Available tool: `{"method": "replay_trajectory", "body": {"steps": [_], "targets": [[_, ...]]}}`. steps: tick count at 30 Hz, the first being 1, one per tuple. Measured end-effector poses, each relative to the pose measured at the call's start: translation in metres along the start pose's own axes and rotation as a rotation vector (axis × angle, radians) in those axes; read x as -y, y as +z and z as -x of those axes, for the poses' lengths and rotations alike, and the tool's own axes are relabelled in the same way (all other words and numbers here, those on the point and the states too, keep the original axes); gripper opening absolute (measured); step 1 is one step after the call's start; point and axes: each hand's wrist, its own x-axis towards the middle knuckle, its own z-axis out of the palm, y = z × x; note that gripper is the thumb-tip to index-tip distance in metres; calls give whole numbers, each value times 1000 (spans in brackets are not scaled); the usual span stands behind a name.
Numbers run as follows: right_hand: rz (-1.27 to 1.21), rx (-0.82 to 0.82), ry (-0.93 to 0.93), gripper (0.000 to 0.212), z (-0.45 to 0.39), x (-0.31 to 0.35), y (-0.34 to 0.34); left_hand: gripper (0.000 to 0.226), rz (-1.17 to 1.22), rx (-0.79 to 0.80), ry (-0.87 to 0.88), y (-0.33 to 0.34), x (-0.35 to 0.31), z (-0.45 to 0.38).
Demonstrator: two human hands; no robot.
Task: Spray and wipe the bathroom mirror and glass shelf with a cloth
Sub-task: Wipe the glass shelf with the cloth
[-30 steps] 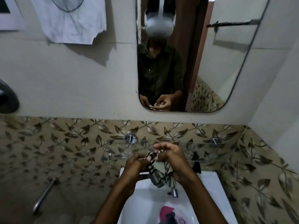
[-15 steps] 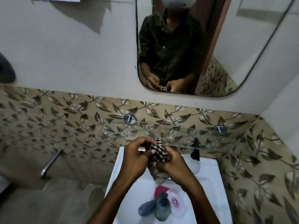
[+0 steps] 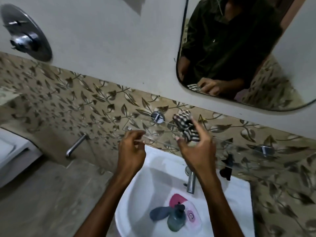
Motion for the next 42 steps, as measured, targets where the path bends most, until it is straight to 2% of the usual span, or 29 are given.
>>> {"method": "replay_trajectory", "body": {"steps": [1, 2, 3, 5, 7, 9, 12, 14, 15, 17, 19, 20, 24, 27, 30, 33, 35, 39, 42], "targets": [[94, 121, -30, 76, -4, 1, 10, 37, -37, -30, 26, -3, 4, -7], [140, 203, -53, 67, -5, 1, 19, 39, -73, -48, 49, -5, 7, -12], [137, 210, -69, 52, -8, -1, 30, 41, -101, -57, 62, -7, 11, -18], [112, 110, -56, 31, -10, 3, 46, 42, -112, -66, 74, -10, 21, -29], [170, 116, 19, 38, -7, 4, 61, 39, -105, -89, 86, -12, 30, -38], [386, 173, 55, 54, -1, 7, 88, 33, -90, -108, 94, -15, 39, -49], [552, 103, 16, 81, 0, 19, 134, 30, -6, -97, 77, -20, 48, -59], [551, 151, -33, 92, -11, 28, 163, 30, 43, -81, 55, -24, 52, -62], [541, 202, -104, 91, -17, 33, 171, 29, 66, -95, 48, -26, 52, -60], [493, 322, -235, 71, -26, 37, 181, 28, 127, -126, 2, -31, 61, -61], [426, 393, -285, 50, -28, 32, 171, 24, 177, -105, -14, -36, 72, -61], [427, 399, -292, 47, -28, 25, 163, 20, 202, -72, -6, -38, 77, -63], [488, 287, -236, 45, -24, 0, 123, 7, 278, 50, 86, -42, 86, -65], [571, 240, -237, 47, -38, 8, 153, 5, 275, 54, 138, -41, 88, -64], [540, 339, -343, 48, -48, 20, 180, 8, 286, 41, 122, -39, 85, -62], [406, 405, -285, 45, -36, 18, 158, 13, 251, 42, 123, -40, 80, -63], [426, 313, -242, 43, -16, 7, 133, 16, 247, 24, 105, -41, 78, -64], [561, 4, -125, 29, -2, -12, 84, 17, 249, 18, 106, -41, 72, -65], [564, -81, -56, 27, -16, 5, 91, 6, 245, -11, 117, -36, 69, -64]]}}
